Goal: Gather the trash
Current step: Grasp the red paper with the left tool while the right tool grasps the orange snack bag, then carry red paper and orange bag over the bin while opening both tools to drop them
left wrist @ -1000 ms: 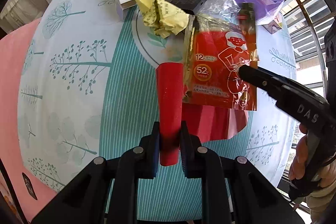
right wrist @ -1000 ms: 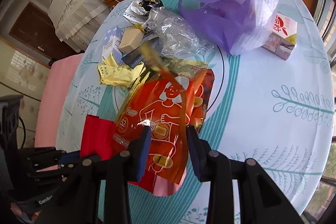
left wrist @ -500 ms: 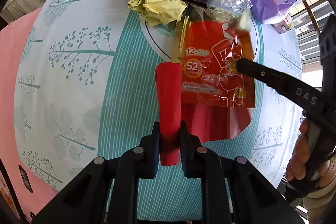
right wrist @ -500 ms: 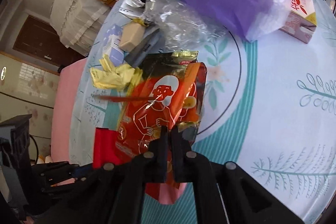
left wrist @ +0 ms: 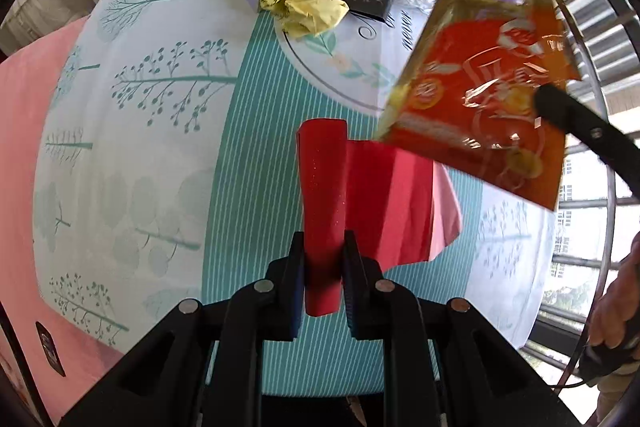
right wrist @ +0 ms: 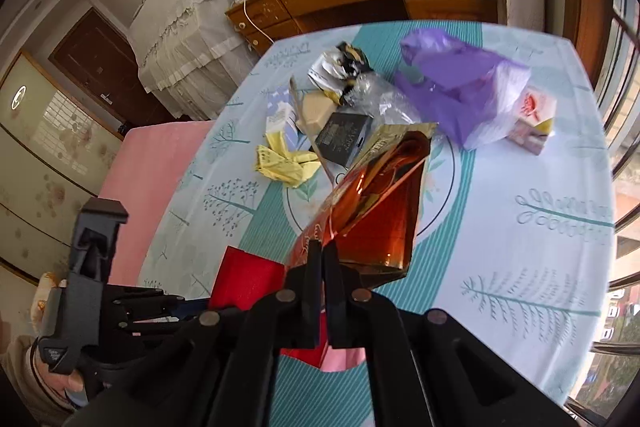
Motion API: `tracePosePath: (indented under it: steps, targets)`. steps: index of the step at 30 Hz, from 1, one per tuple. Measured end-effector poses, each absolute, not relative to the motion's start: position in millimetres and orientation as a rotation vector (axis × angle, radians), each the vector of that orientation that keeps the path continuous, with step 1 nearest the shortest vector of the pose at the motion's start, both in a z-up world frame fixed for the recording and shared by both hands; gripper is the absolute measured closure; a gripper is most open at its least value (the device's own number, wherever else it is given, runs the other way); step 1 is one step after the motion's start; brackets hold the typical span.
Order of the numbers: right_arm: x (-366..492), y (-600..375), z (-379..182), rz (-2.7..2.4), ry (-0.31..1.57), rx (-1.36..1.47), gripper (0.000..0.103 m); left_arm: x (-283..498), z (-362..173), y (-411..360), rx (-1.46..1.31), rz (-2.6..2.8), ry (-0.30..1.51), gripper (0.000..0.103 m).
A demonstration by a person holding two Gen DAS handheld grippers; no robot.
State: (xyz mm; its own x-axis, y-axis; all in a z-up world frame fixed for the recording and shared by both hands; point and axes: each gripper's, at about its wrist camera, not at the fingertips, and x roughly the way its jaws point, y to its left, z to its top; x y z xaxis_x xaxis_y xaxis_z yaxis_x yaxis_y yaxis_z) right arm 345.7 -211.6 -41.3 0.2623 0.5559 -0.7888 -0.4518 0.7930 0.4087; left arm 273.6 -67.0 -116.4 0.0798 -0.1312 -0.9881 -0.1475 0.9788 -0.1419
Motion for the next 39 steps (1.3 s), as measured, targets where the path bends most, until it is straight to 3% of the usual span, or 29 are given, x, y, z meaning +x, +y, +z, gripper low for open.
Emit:
tracePosePath:
  steps: [12,20,31,39]
  targets:
    - [213,-215,4,0.512,1.028,0.072,0.103,183,-66,-16,-0.126,-0.123,1.397,0.089]
    - [88,-180,-7,0.399,1.052,0.041,0.103,97,-57,35,-0.068,-0.203,1.373,0.089]
    - [-6,-131,-67,0.369,1.235,-0.048,0.103,9,-101,45,0.029,-0.261,1.473,0.089]
    - [-21,-131,-168,0.351,1.379,-0.049,0.102,-14,-202,11,0.068,-0.269,1.526,0.089]
